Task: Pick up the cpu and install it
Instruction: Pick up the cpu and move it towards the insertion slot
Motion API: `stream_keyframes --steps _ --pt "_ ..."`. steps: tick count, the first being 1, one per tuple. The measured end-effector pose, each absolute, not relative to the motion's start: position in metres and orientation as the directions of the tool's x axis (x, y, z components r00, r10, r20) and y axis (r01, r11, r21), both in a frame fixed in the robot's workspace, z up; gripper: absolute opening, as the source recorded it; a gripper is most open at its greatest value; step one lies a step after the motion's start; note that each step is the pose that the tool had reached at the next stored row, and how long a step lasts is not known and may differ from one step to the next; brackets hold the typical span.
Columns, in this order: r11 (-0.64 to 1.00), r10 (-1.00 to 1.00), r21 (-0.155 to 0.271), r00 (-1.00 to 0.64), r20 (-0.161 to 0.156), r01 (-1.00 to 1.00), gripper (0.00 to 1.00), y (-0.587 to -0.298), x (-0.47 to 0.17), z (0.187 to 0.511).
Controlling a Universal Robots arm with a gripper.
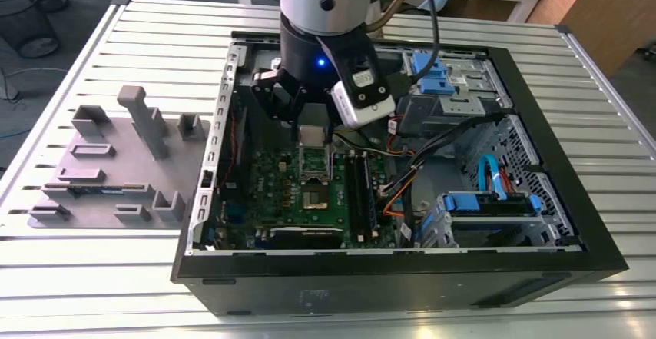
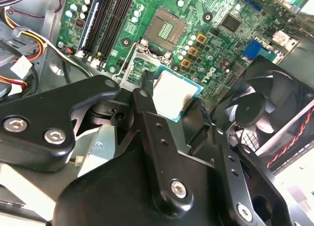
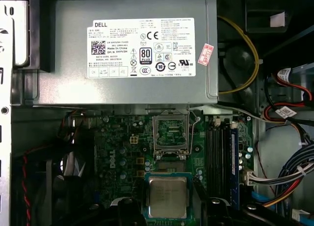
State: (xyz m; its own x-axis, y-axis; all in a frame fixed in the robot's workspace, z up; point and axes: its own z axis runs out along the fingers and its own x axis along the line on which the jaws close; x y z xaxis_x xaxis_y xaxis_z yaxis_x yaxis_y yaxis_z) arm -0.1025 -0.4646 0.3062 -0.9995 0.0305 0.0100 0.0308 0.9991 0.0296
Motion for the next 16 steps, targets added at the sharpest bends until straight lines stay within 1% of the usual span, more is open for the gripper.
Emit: stream_keyframes --steps 9,16 --pt "0.999 0.030 0.028 -0.999 0.010 0.031 0.47 -0.465 -0.102 0.298" --pt "0.999 0.031 0.018 -0.999 0.010 0.031 0.47 -0.465 -0.102 0.290"
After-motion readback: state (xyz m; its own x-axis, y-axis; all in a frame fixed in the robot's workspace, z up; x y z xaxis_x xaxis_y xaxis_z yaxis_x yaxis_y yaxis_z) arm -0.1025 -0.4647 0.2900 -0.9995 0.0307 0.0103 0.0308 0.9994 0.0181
